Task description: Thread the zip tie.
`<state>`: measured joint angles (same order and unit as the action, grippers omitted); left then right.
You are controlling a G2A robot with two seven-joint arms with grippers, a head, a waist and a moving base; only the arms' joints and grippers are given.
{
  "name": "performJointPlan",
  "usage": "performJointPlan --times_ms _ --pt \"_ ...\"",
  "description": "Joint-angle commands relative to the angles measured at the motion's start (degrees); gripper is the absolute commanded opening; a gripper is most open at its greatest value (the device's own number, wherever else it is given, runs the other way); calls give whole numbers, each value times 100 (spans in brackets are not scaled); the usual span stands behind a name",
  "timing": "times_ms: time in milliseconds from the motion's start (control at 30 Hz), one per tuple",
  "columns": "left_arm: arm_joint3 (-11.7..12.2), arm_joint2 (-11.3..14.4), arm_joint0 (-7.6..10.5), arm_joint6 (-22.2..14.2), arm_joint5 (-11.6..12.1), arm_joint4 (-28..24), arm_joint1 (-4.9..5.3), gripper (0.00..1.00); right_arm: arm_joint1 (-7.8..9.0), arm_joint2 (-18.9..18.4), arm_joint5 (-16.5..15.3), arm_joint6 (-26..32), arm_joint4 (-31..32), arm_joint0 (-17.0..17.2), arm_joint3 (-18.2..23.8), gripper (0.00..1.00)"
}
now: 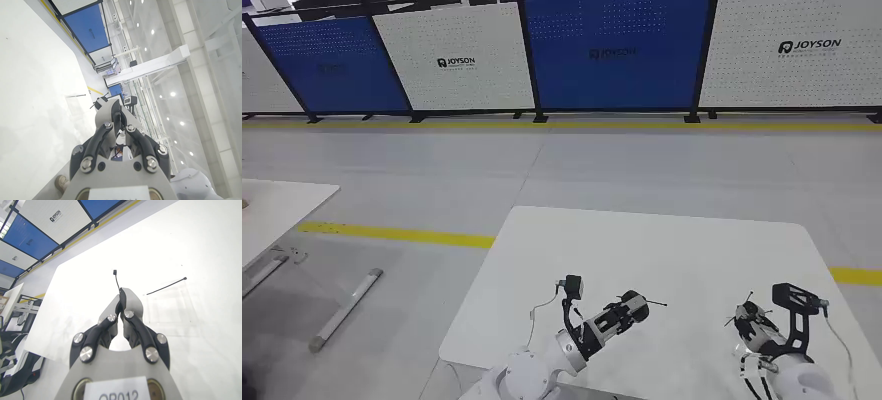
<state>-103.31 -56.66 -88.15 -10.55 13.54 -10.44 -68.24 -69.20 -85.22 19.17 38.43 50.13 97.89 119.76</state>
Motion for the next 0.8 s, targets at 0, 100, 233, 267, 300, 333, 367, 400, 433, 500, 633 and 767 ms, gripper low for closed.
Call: performJointPlan --times_ms 0,100,233,267,300,333,367,400,433,500,633,767 --pt "0 0 0 0 0 0 0 0 0 -1 1 0 -1 0 0 0" --pt "0 0 0 0 0 0 0 0 0 -1 1 0 -1 0 0 0" --pt "84 28 89 452 -287 544 -18 0 0 -1 1 0 -1 0 0 0" --pt "133 60 133 868 -459 1011 -34 0 0 -1 1 0 -1 0 0 0" --pt "156 184 145 1206 -602 1302 -66 0 0 -1 1 0 -1 0 0 0" --pt "203 354 193 1394 -705 1377 -113 0 0 -1 1 0 -1 0 0 0" --pt "276 432 254 1480 -763 1410 -140 0 0 -1 1 0 -1 0 0 0" --pt "356 491 316 1589 -831 1475 -165 0 0 -1 1 0 -1 0 0 0" --pt "387 531 346 1664 -859 1497 -183 0 0 -1 1 0 -1 0 0 0" --pt "387 531 346 1664 -859 1497 -183 0 0 -1 1 0 -1 0 0 0" --pt "387 531 346 1664 -859 1497 -183 0 -45 -67 -193 -904 -443 231 196 0" --pt "387 531 346 1664 -859 1497 -183 0 -79 -202 -705 -1564 -1153 570 359 0"
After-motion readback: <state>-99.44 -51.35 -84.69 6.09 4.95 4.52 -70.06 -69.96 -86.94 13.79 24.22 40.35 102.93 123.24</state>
